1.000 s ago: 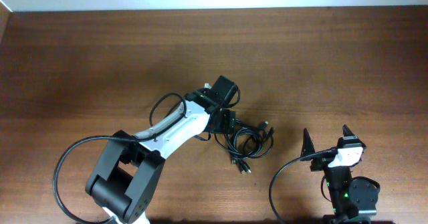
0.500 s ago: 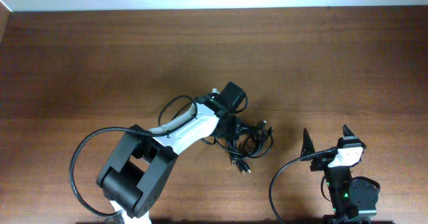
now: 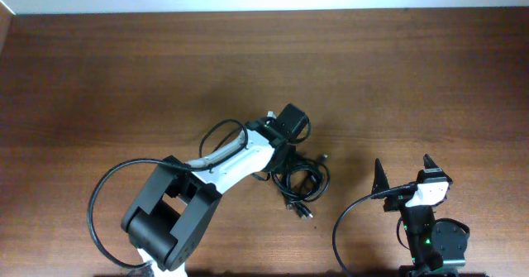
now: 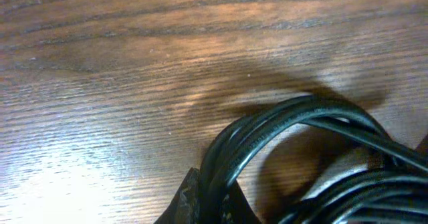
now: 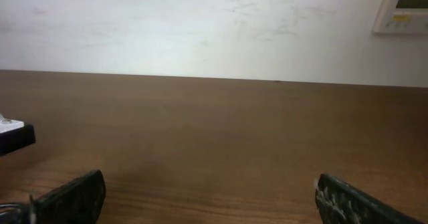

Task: Untangle cables
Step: 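Grasp the cable loops with the left gripper and lift them up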

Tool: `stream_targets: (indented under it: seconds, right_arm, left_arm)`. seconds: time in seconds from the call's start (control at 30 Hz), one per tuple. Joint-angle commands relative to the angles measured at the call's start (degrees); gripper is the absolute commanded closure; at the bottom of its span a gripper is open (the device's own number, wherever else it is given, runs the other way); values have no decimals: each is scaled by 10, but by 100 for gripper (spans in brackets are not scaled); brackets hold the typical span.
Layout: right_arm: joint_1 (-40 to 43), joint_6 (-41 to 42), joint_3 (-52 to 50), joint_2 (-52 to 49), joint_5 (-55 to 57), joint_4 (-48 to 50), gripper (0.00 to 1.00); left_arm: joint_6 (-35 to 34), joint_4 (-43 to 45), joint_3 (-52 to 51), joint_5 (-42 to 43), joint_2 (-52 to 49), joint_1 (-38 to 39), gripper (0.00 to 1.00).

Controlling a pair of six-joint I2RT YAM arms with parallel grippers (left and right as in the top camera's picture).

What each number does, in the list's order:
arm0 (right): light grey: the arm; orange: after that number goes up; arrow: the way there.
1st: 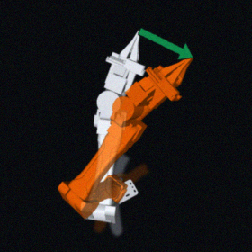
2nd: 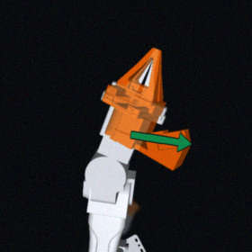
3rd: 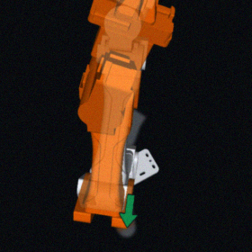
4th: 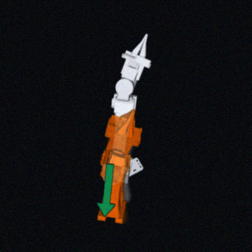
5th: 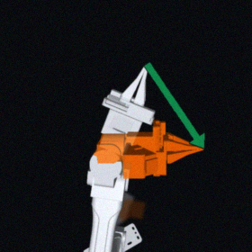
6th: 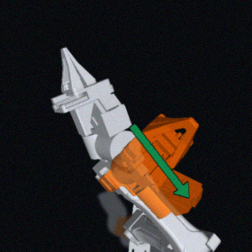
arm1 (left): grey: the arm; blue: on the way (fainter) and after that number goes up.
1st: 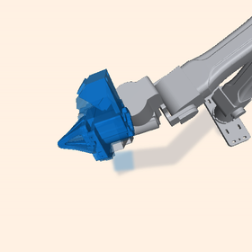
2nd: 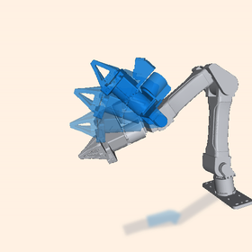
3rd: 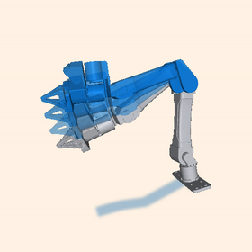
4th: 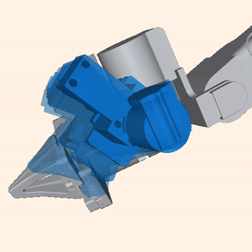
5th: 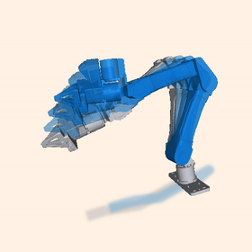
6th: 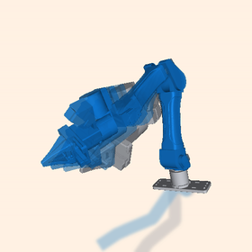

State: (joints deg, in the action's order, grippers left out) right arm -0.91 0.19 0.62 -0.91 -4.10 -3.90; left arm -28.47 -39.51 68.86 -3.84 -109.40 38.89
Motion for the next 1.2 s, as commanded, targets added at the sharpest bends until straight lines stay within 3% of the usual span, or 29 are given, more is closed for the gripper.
stream_targets:
  seconds: [0.0,0.6,0.73,1.03,1.17]
  right_arm:
    - [-5,0,-3,4,0,-3,1]
    - [-5,0,-3,4,0,-3,1]
    - [-5,0,-3,4,0,-3,1]
    - [-5,0,-3,4,0,-2,1]
    - [-5,3,-3,4,-11,19,1]
  left_arm:
    - [56,-22,37,2,33,1,100]
    - [184,-15,45,-24,326,1,100]
    - [226,-17,45,15,355,1,100]
    - [243,-42,45,114,401,1,100]
    - [243,-39,45,120,409,1,100]
